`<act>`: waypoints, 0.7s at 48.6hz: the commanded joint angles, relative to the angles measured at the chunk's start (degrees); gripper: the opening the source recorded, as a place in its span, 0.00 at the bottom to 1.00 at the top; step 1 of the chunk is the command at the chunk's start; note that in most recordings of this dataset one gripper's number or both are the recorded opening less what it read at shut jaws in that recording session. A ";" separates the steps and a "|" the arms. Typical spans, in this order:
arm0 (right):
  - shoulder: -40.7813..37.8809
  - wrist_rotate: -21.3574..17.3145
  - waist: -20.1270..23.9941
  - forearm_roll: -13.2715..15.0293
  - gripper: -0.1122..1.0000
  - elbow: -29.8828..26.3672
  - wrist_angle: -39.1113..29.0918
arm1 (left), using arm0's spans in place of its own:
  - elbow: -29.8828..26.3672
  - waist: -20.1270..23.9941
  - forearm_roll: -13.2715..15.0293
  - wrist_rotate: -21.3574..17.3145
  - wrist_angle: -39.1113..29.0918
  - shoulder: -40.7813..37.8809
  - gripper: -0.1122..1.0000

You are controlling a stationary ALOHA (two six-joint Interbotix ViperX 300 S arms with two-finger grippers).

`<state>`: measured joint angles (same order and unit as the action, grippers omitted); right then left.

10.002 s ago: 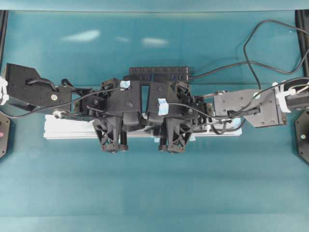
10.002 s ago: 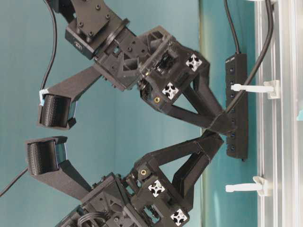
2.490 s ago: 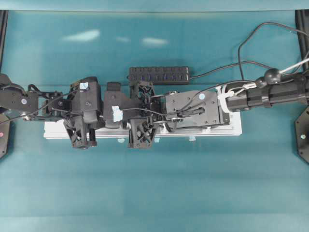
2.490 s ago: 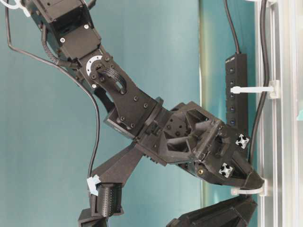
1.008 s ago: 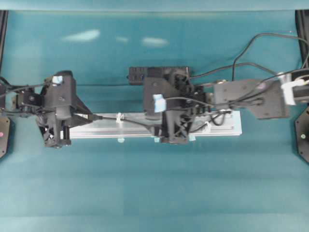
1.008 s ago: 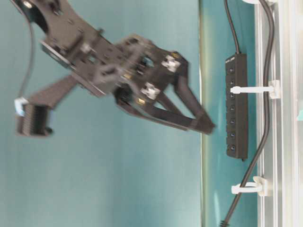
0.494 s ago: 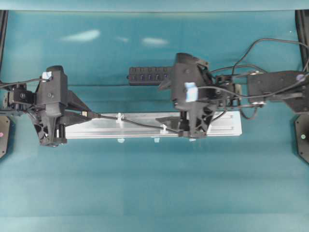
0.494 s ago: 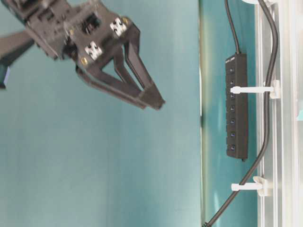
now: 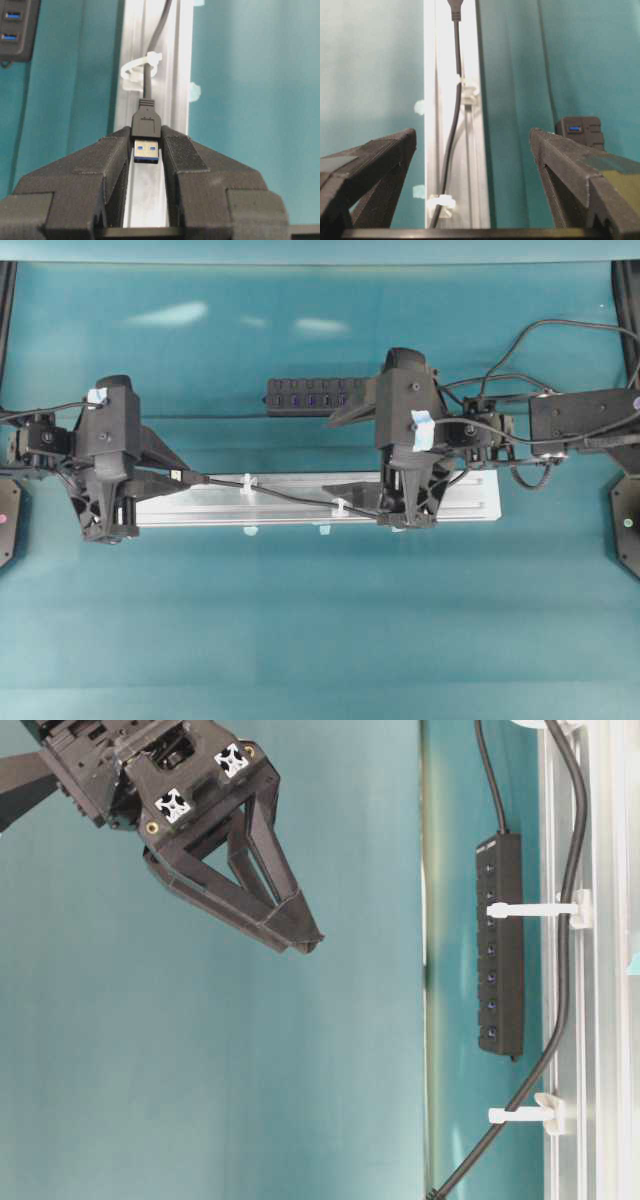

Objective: Pass the USB cable through three rings with both arms.

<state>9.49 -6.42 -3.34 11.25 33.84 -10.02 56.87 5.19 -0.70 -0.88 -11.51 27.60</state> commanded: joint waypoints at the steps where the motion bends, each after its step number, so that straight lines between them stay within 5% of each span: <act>1: 1.14 -0.44 0.26 0.00 0.93 -0.35 0.44 | -1.32 -0.26 0.00 0.00 0.62 0.26 0.30; 23: 0.70 -0.53 0.44 -0.09 0.93 0.53 0.44 | -1.58 -0.26 -0.09 -0.79 6.86 0.53 0.30; 34: 0.53 -4.04 0.44 -0.09 0.93 0.62 0.44 | -1.67 -0.26 -0.09 -0.79 8.17 0.62 0.30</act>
<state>9.58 -9.14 -2.99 11.25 34.72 -10.02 56.78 5.19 -0.70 -1.58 -4.48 27.60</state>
